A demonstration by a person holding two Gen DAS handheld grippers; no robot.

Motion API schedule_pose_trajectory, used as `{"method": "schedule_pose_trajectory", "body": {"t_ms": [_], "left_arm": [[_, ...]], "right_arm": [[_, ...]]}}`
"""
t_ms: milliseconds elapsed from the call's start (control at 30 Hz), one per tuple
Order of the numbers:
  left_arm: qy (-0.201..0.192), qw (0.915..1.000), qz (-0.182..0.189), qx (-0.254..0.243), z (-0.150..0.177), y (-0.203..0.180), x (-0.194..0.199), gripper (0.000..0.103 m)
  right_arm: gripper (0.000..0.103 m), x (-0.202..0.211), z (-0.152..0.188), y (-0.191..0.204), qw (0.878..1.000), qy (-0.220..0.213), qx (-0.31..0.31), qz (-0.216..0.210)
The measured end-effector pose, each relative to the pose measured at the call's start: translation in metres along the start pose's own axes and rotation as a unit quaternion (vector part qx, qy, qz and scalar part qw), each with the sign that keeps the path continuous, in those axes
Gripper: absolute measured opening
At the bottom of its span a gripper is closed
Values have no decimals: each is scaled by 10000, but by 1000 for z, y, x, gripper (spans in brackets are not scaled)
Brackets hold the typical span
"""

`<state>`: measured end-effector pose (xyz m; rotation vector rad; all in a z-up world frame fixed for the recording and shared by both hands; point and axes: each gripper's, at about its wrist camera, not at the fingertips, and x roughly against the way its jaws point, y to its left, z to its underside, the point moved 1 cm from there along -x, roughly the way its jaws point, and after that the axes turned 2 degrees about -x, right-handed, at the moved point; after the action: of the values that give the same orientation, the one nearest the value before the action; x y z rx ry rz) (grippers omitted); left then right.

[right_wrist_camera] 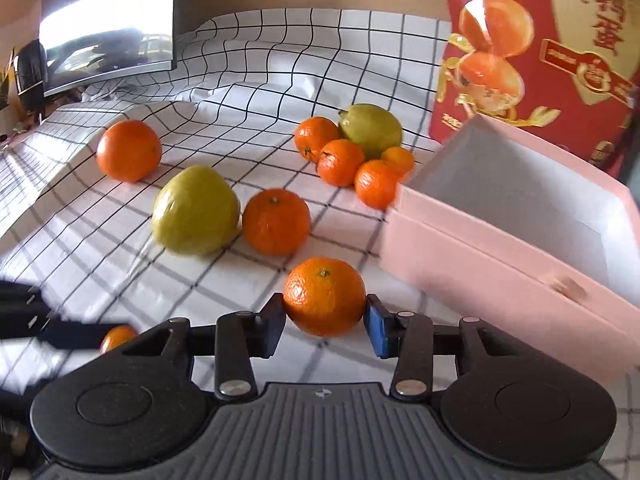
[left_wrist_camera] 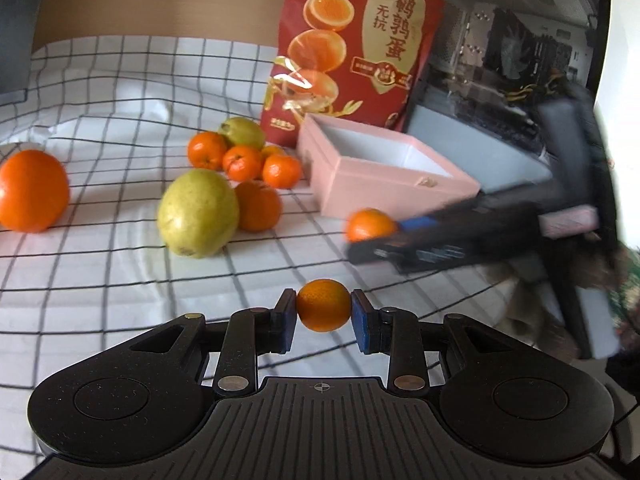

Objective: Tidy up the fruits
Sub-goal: 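Carry the tangerine over the pink box and open the left tool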

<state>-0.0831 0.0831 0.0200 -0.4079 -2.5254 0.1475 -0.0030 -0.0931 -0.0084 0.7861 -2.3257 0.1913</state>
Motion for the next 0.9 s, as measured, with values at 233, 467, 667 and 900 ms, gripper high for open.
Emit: {"method": "schedule_pose_trajectory", "body": {"t_ms": [233,467,667,900], "left_arm": [[-661,9975,263,42,-78,-27,-26,34],[-197,9951,877,415,-161,-56,-124,34],[431,9974,393,424,-172,-49,-194,34],[500,9928,750,791,-150,-21,-179,34]], "right_arm": [[42,72,6,-49,9979,-369,-409,344],[42,90,-30,-98,9879,-909,-687,1050],[43,51,-56,-134,9852,-801,-834,1263],[62,42,-44,-145,9858,-613,-1051,1156]]}}
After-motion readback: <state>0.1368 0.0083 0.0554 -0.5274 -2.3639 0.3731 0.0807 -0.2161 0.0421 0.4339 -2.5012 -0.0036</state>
